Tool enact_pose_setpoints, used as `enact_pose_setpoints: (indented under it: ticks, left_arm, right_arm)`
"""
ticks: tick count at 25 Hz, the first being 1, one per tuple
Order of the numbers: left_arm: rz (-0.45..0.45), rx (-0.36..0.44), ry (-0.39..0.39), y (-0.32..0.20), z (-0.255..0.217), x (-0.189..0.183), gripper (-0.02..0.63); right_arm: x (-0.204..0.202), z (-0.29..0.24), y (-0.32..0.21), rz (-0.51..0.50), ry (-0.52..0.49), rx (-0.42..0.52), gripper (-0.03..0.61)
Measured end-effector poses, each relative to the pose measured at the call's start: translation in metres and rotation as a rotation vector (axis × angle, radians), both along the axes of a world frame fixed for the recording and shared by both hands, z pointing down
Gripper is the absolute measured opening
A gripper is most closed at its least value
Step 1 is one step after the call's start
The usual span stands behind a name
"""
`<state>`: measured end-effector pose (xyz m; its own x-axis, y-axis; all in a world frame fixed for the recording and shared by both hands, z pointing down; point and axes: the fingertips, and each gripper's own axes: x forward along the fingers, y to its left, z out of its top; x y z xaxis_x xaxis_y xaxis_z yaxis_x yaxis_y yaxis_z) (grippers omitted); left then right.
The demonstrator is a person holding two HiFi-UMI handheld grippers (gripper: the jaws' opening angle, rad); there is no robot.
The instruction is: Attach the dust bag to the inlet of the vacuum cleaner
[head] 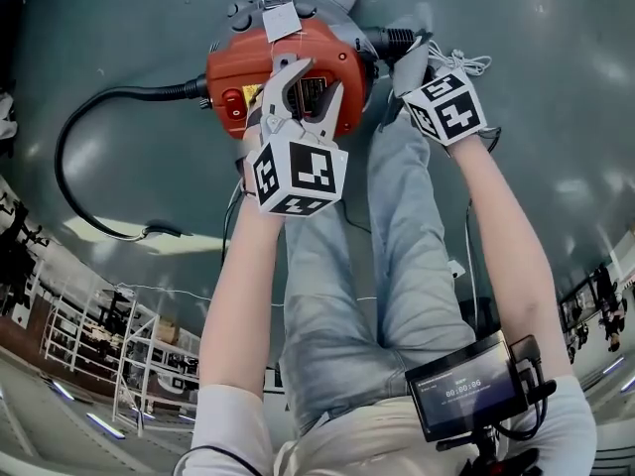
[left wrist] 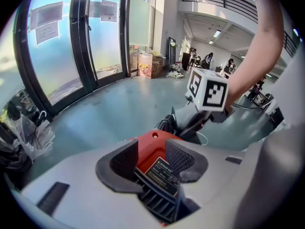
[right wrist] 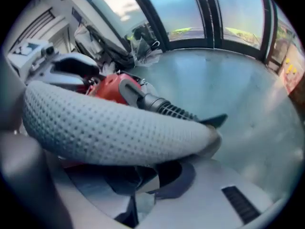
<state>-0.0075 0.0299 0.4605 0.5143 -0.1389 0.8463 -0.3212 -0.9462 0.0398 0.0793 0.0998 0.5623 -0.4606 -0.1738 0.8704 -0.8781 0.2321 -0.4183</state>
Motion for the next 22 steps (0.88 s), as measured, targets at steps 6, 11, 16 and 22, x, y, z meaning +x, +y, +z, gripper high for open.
enact_pose_setpoints:
  ticks: [6,11,16,22]
  left_arm:
    - [-0.008,0.015,0.010,-0.002,0.000,0.001,0.176]
    - [-0.011,0.016,0.006,-0.002,0.000,0.001,0.176]
    - [0.019,-0.015,0.010,0.002,0.001,0.001,0.176]
    - [0.032,-0.117,0.100,0.064,-0.048,0.033,0.218]
  right_arm:
    - [0.027,-0.022,0.012,0.045,0.144,0.090,0.035]
    - [0.039,-0.039,-0.003,-0.095,0.182,0.215,0.035]
    - [0.010,-0.029,-0.005,-0.313,0.084,0.182,0.035]
    - [0.049,-0.058,-0.004,-0.027,-0.205,0.102,0.029]
